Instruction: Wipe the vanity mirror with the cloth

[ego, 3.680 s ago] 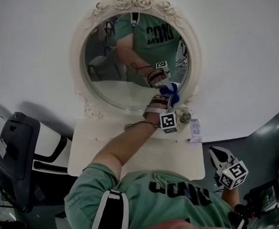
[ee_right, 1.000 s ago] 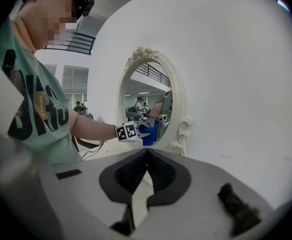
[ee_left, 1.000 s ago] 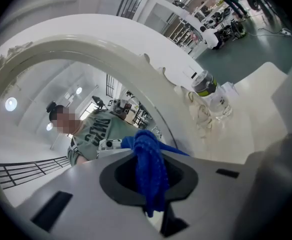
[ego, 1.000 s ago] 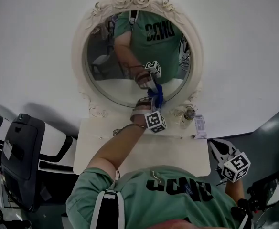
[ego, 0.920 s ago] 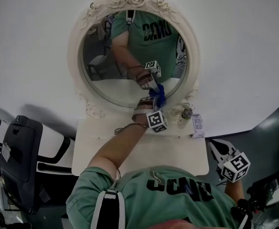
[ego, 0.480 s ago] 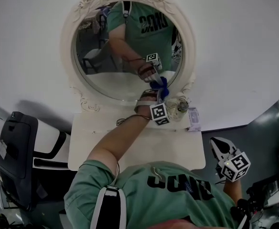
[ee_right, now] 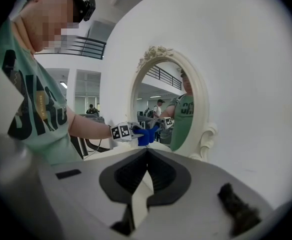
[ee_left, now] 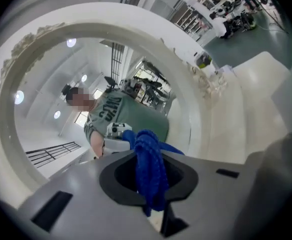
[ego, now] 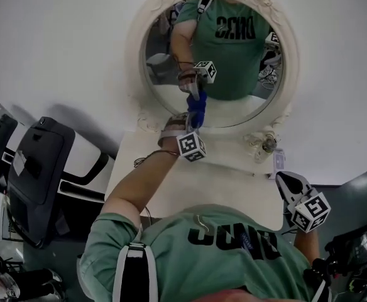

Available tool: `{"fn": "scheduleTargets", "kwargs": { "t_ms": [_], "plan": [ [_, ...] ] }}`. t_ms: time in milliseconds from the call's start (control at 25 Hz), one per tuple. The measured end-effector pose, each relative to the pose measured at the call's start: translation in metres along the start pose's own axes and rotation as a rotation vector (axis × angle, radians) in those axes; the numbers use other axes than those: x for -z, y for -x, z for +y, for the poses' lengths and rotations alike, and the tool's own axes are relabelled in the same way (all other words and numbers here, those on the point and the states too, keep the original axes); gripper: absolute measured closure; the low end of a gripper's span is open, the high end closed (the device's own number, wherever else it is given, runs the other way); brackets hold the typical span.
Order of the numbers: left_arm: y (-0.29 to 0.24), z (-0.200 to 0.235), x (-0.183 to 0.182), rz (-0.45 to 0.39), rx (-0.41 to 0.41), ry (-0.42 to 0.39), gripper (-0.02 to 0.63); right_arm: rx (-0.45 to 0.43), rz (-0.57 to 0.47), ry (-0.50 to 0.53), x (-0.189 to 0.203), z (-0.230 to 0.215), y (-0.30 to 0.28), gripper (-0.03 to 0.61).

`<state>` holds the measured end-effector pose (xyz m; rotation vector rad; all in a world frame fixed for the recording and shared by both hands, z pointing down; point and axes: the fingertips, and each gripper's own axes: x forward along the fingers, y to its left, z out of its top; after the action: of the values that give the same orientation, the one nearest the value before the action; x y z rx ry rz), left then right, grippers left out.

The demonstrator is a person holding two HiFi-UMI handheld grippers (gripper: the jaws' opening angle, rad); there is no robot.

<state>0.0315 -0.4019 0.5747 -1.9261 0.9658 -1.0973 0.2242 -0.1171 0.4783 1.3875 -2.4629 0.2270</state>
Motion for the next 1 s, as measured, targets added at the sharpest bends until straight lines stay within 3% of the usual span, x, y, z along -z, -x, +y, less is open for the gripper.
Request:
{"fn": "scheduleTargets", "kwargs": {
  "t_ms": [160,280,680,1000],
  "plan": [
    [0.002,0.015,0.085,0.157,-0.021,0.001,0.561,-0.047,-0.011,0.019,-0.011,0.008,-0.022,0.566],
    [-0.003,0.018,0.113,0.212,-0.021,-0.007,0.561,-0.057,-0.012,0.026,-0.015,0.010,-0.028,0.566],
    [-0.022,0.012,0.099,0.233,0.009,-0.011,0.561,-0.020,0.016,-0.003,-0.002,-0.001,-0.022,0.566],
    [-0.053,-0.072,0.048,0.196,0.165,0.024,0.561,0.039,0.059,-0.025,0.013,-0.009,0.006,0.566]
  ]
}}
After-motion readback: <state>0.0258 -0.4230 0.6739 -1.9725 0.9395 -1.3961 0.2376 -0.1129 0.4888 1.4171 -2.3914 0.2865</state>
